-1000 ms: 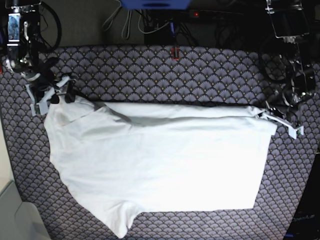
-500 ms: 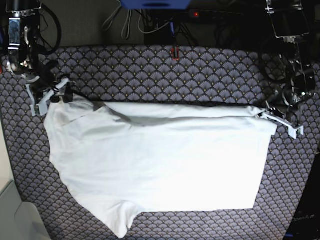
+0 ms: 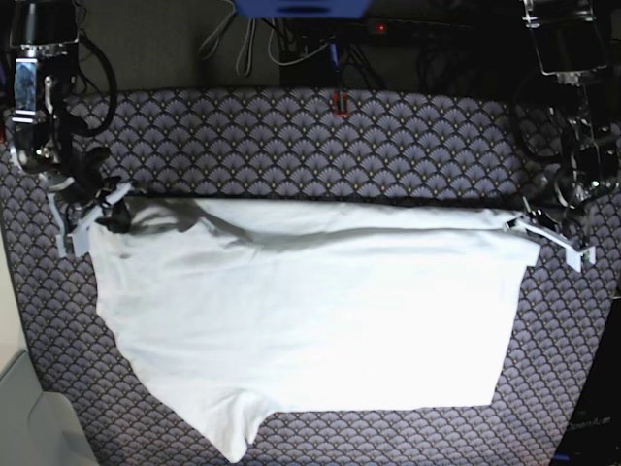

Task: Fold the T-shirt properly
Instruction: 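Drag the held edge with both grippers back toward the robot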

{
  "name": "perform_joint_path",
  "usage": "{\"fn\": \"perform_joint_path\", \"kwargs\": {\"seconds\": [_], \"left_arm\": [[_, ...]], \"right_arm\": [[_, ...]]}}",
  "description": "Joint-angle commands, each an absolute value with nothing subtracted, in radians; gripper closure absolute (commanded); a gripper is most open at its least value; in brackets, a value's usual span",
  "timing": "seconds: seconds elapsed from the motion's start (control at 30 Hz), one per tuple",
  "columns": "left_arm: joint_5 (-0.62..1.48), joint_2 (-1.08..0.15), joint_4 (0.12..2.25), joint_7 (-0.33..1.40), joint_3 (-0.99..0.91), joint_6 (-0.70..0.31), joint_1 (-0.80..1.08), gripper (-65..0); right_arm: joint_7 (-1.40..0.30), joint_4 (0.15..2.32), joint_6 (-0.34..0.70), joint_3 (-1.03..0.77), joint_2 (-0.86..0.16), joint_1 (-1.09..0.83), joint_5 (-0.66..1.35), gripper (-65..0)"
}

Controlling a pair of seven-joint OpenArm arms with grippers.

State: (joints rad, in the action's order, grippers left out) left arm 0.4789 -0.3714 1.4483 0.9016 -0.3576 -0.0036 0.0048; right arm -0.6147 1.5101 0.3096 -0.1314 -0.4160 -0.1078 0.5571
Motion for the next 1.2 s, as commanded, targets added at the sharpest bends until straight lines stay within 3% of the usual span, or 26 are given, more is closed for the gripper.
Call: {"fn": "perform_joint_path", "kwargs": {"seconds": [0.0,0.37,0.77,1.17], "left_arm": [[0.483,-0.397,1.465,0.888,-0.361,-0.005,-0.01,-0.4],[0.49,-0.412,1.465,0.888,-0.361,-0.005,0.01,-0.4],[0.484,-0.409,1.465,0.886,-0.36,-0.005,0.005,-0.4],[0.49,-0.406,1.465,0.886,-0.36,-0.005,0.005,-0.4]], "right_arm": [[-0.585,1.523,0.311,-0.131,-0.443,-0.079,0.567,0.0],[-0.587,1.414,0.311,-0.058,-0.492,0.036,0.567,-0.1],[-0.68,1.443,0.311,-0.065,-0.512,0.065,0.567,-34.3],[-0.664,1.518,0.311,-0.067,-0.513,-0.045,0.567,-34.4]]}}
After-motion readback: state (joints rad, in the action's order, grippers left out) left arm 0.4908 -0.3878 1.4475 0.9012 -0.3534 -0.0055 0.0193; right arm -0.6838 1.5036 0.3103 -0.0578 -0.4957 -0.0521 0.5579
